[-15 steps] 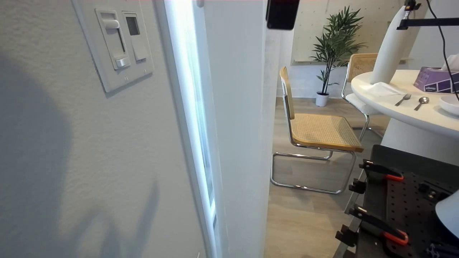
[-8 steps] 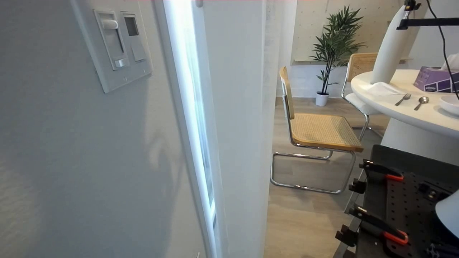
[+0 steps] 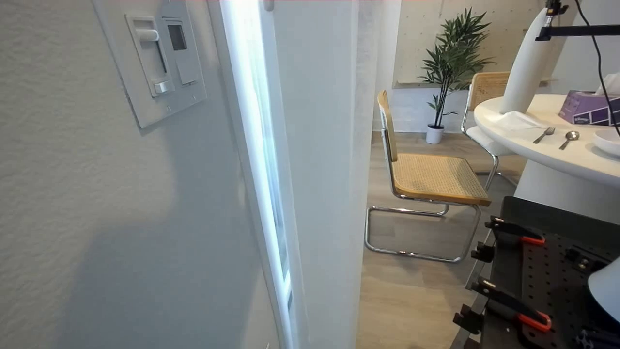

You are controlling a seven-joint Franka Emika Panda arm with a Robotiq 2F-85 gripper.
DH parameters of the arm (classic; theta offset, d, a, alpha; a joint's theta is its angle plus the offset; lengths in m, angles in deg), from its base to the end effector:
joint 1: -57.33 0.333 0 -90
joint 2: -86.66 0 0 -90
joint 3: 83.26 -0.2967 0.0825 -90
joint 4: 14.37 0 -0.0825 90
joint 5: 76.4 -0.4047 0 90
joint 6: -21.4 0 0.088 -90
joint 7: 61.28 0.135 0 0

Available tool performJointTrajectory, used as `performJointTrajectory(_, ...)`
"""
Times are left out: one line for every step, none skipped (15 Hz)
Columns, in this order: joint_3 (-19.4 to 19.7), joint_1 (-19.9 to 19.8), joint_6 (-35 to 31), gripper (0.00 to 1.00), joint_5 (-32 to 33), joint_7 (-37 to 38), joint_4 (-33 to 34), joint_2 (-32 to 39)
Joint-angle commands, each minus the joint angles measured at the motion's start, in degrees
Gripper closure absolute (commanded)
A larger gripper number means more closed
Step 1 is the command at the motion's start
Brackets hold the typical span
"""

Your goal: Turn on the light switch

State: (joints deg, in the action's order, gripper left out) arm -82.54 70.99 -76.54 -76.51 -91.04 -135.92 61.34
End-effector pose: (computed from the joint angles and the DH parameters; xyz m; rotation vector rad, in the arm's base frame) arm 0.4396 0.1006 0.5422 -2.9225 -1.1439 -0.0480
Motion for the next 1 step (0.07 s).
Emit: performJointTrajectory(-0.59, -0.94, 0.56, 0.0, -0.52, -1.0, 0.08, 0.05)
